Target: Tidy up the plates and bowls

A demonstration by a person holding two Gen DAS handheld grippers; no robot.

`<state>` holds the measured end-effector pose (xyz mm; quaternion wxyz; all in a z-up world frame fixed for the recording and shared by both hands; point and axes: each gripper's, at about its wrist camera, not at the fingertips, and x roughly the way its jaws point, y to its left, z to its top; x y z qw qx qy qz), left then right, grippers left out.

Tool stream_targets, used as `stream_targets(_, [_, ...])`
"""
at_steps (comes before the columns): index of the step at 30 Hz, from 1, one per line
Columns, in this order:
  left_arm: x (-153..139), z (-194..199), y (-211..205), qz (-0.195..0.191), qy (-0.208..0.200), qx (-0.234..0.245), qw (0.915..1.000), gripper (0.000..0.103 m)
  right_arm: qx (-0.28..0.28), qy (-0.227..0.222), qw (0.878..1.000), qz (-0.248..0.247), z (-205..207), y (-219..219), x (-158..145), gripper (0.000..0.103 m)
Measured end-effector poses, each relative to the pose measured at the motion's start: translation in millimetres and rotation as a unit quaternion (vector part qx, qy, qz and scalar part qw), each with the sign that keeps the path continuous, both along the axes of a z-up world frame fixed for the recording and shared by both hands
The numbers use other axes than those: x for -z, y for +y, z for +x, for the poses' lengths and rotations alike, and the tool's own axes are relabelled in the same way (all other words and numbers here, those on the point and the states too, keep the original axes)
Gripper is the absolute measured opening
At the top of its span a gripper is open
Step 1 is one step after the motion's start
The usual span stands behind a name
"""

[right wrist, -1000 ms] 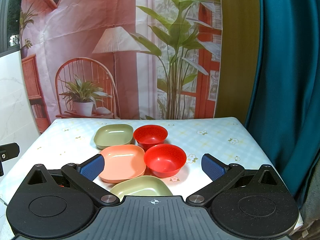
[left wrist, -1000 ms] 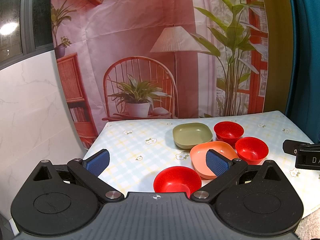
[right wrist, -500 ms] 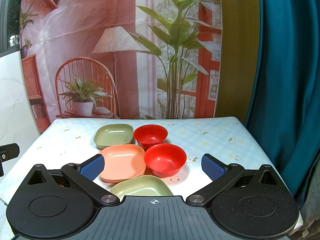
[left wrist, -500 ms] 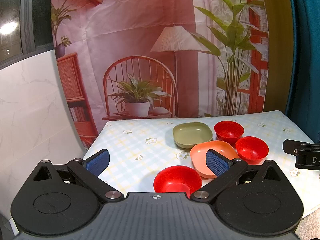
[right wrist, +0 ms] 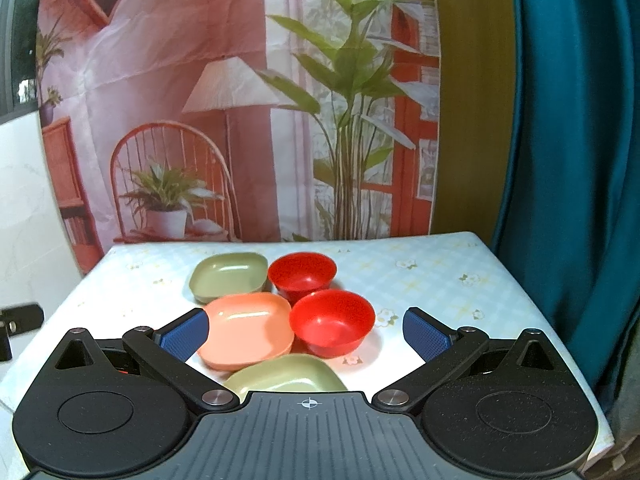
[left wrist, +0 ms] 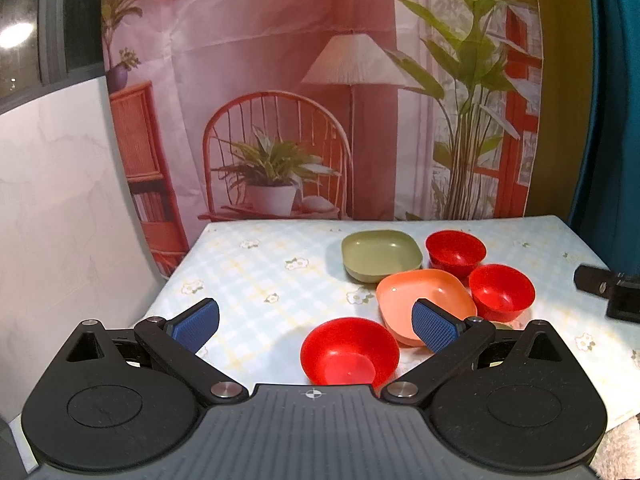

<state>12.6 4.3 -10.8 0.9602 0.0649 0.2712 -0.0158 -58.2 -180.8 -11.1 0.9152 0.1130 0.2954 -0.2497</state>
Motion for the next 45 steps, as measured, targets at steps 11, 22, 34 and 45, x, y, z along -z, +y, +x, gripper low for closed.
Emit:
stream_targets(11, [14.6,34.1,-10.7,0.019,0.000,0.019,0.9996,0.103,-0.019,-0.021,1.000,0.010,12.3,-31.0,13.9,0.103])
stream_targets(22, [57.7,63.3,-48.7,0.041,0.050,0.075,0.9951,0.102,-0.013,0.048,0.998,0.027,34.2,-58.8,67.2,0.103])
stream_targets(34, [107.9,89.7,-73.9,0.003,0.136,0.122,0.9831,0.102,-0.055,0.109,0.989,0.079,41.1,-63.5,126.1,0.088])
stream_targets(45, [139.7,105.3,-85.9,-0.044,0.199,0.158,0.9661,0.095,-0.068,0.137,0.983,0.103,44.3,-72.4,156.6,0.067])
